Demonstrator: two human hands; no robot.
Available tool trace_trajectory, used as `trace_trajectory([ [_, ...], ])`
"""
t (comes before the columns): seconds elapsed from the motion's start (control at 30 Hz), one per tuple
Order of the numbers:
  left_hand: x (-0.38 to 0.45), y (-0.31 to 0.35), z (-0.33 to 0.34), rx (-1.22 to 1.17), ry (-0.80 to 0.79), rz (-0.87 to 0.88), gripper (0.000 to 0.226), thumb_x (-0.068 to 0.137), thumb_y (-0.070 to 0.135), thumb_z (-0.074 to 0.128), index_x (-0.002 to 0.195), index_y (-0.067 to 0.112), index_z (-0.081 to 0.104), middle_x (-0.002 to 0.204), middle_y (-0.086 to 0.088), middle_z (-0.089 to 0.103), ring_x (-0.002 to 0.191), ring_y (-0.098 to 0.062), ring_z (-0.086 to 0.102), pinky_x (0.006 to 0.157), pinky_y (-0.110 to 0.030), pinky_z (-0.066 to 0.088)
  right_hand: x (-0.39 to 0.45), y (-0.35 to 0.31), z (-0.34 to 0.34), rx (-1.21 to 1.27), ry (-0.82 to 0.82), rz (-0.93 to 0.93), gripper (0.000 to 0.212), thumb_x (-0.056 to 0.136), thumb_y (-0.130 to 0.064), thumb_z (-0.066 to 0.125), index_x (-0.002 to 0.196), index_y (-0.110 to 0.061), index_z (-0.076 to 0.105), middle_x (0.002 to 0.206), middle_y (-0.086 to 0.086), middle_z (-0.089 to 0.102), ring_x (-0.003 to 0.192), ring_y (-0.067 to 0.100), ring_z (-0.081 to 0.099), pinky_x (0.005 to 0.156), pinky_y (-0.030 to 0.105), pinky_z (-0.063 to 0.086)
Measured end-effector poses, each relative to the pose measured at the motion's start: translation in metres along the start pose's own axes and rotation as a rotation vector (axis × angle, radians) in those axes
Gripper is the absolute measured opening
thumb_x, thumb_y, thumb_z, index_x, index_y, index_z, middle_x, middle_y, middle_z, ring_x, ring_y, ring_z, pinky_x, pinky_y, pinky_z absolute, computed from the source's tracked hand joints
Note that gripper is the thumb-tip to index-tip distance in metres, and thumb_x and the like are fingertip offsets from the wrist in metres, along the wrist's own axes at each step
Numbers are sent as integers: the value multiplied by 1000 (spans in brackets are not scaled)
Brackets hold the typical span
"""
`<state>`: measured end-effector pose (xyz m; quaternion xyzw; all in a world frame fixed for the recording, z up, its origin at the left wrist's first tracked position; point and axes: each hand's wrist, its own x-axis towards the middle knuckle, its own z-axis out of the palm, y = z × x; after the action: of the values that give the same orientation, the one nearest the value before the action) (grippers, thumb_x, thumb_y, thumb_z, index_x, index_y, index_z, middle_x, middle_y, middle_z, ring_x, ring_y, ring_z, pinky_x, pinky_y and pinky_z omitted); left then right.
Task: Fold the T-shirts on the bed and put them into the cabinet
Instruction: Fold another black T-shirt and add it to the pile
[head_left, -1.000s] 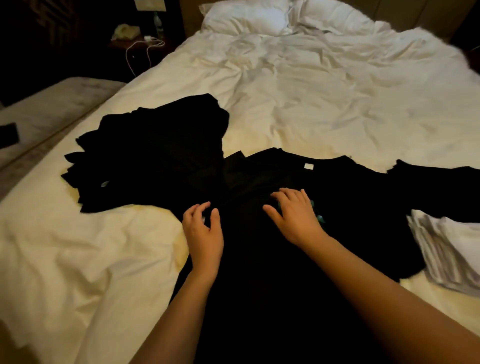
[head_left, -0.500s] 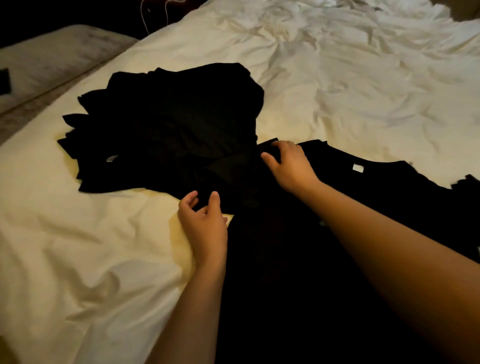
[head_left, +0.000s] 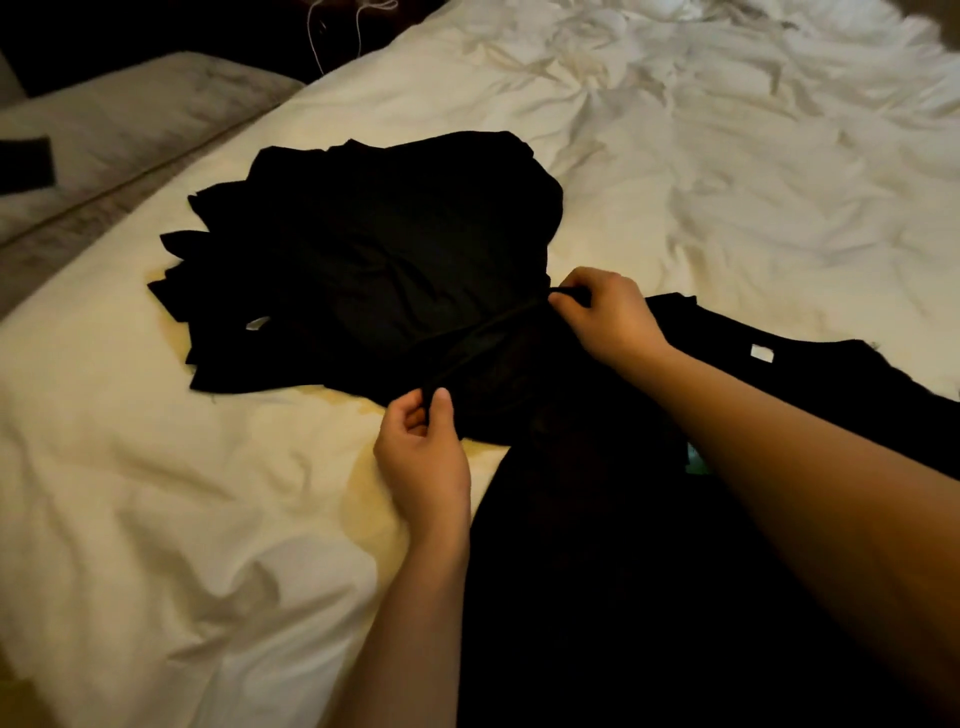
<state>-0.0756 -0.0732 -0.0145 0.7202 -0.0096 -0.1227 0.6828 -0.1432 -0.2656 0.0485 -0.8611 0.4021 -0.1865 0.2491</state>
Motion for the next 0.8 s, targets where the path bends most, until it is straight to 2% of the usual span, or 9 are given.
trace_trajectory([
  [0.1, 1, 4, -2, -59, 43, 79, 8, 95, 24, 66, 98, 17, 64, 87, 9, 65, 80, 1, 61, 73, -10, 45, -1, -3, -5, 189, 35, 50, 13, 95, -25, 58, 90, -15, 65, 86, -1, 67, 79, 14, 64, 69, 29, 50],
  [0.2, 0, 8, -3, -124, 48, 113, 5, 96, 22, 65, 99, 21, 61, 101, 0, 69, 98, -11, 66, 81, -15, 49, 1, -6, -6, 251, -143, 65, 7, 90, -21, 63, 96, -18, 65, 92, 0, 68, 83, 15, 65, 79, 34, 53],
  [0.3, -3, 14, -4, -211, -43, 118, 15, 98, 14, 62, 107, 26, 64, 111, 2, 70, 107, -7, 66, 83, -12, 50, 0, -18, -5, 178, -328, 27, 41, 89, -49, 66, 121, -23, 63, 113, -4, 62, 104, 11, 60, 91, 29, 49],
  [0.4, -7, 18, -6, -196, -127, 188, 31, 99, 14, 59, 114, 41, 65, 123, 11, 67, 116, 0, 61, 93, -22, 52, 4, -39, -5, 69, -458, 19, 59, 86, -69, 56, 124, -24, 62, 111, -8, 60, 102, 10, 59, 87, 26, 48],
  [0.5, -7, 17, -8, -129, -180, 292, 32, 101, 16, 57, 115, 43, 66, 120, 13, 67, 114, 1, 61, 94, -23, 51, 14, -58, 1, -6, -552, -35, 53, 89, -61, 59, 124, -22, 65, 115, -7, 61, 108, 11, 58, 89, 25, 43],
  [0.57, -5, 14, -8, -62, -226, 339, 32, 101, 18, 56, 116, 44, 67, 115, 11, 66, 108, 1, 61, 89, -16, 48, 19, -67, 6, -55, -632, -88, 41, 91, -52, 62, 119, -22, 66, 116, -5, 64, 107, 11, 59, 91, 25, 44],
  [0.67, -4, 13, -9, 14, -265, 336, 33, 102, 23, 56, 116, 51, 66, 112, 13, 63, 106, -2, 58, 87, -11, 43, 24, -74, 10, -21, -766, -139, 13, 95, -32, 63, 93, -20, 67, 89, -2, 64, 80, 6, 59, 77, 17, 45],
  [0.73, -3, 12, -11, 15, -261, 317, 31, 101, 29, 56, 118, 53, 64, 114, 16, 64, 111, -6, 59, 91, -20, 47, 27, -78, 12, 39, -719, -143, 14, 94, -24, 66, 85, -14, 65, 78, -1, 59, 71, 6, 54, 68, 12, 44],
  [0.8, 4, 8, -13, -5, -205, 286, 27, 96, 35, 61, 120, 47, 62, 117, 13, 67, 114, -7, 61, 95, -34, 53, 31, -81, 13, 102, -566, -135, 6, 91, -20, 70, 89, -15, 69, 84, 0, 63, 78, 7, 57, 68, 9, 43],
])
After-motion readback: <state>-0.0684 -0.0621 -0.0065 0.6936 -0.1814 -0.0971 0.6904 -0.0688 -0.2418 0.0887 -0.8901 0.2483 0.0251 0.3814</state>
